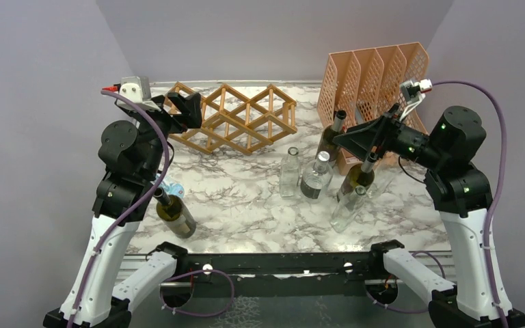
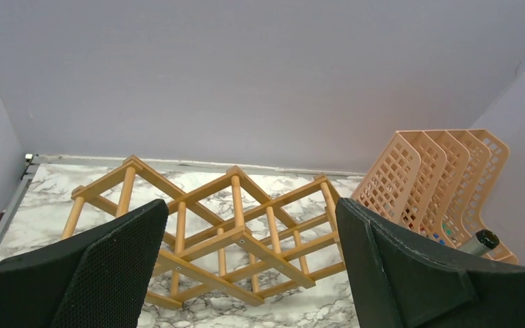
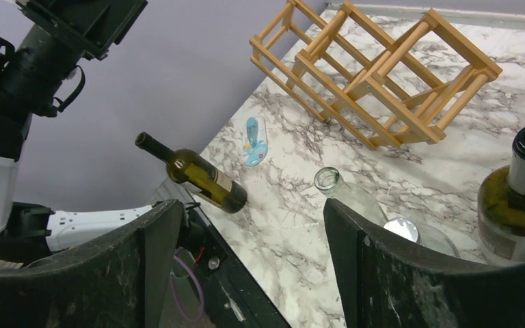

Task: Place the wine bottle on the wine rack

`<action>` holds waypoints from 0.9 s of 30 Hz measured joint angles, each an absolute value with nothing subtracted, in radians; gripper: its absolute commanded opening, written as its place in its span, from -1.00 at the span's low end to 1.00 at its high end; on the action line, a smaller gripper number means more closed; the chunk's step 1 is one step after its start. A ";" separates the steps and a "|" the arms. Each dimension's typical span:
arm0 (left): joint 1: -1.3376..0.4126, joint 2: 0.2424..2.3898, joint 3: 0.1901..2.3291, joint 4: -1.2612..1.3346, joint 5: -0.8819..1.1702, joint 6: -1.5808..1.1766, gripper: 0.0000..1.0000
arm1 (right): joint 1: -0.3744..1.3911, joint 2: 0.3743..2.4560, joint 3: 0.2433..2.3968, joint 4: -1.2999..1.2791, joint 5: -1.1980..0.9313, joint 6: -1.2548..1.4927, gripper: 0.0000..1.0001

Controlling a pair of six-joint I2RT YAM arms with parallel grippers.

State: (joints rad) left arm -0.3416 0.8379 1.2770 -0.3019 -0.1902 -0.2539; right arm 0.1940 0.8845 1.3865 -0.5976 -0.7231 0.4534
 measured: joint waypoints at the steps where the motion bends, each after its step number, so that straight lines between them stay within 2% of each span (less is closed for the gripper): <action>1: -0.341 0.836 1.263 -0.286 -0.179 -0.251 0.99 | 0.194 0.890 1.386 -0.600 -0.723 0.443 0.66; 13: -0.339 0.800 1.131 -0.219 0.022 -0.228 0.99 | 0.189 0.986 1.399 -0.632 -0.771 0.346 0.63; 19: -0.339 0.796 1.047 -0.216 0.150 -0.225 0.99 | 0.218 1.064 1.450 -0.665 -0.711 0.340 0.59; 27: -0.339 0.752 1.024 -0.203 0.236 -0.196 0.99 | 0.616 1.171 1.502 -0.726 -0.315 0.348 0.50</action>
